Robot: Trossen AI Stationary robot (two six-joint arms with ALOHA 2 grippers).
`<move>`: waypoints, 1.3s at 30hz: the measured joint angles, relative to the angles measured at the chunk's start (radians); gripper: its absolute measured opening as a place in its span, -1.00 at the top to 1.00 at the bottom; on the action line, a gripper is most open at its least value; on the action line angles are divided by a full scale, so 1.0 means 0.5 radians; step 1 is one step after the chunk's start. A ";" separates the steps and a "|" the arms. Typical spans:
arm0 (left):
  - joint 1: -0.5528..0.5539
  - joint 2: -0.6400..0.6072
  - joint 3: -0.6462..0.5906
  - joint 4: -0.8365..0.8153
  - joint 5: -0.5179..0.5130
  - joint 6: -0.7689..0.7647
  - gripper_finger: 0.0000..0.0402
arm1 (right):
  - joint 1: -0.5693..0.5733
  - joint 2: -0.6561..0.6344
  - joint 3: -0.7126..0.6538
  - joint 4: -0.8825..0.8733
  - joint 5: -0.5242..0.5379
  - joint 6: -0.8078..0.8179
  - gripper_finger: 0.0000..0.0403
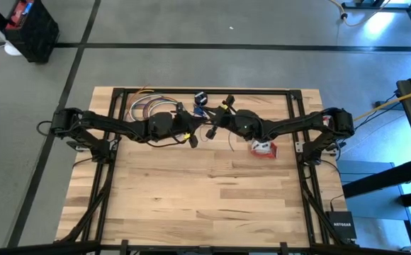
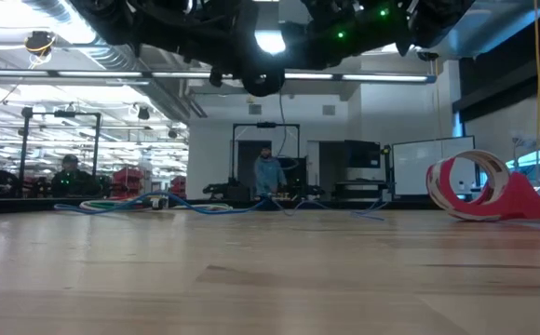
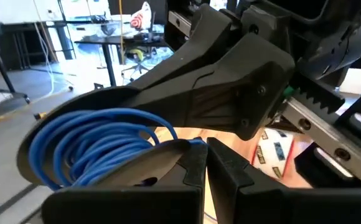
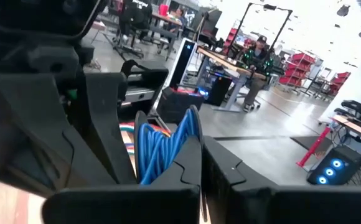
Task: Coil cords
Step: Coil the blue wire onto the spool
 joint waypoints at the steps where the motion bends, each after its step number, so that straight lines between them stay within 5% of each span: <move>1: 0.001 0.003 0.000 0.002 -0.001 0.029 0.99 | 0.000 0.001 0.000 0.016 -0.011 0.000 0.99; 12: 0.013 0.004 0.007 -0.019 0.031 0.279 0.97 | 0.003 -0.051 -0.001 0.106 -0.044 0.008 0.99; 25: 0.061 0.019 0.030 -0.204 0.030 0.369 0.25 | 0.004 -0.178 0.011 0.070 -0.050 0.015 0.99; 35: 0.061 0.010 0.036 -0.209 0.040 0.328 0.27 | 0.056 -0.212 0.008 -0.001 -0.036 -0.003 0.99; 39: 0.062 0.010 0.036 -0.194 0.305 0.327 0.30 | 0.055 -0.212 0.008 0.001 -0.035 -0.005 0.99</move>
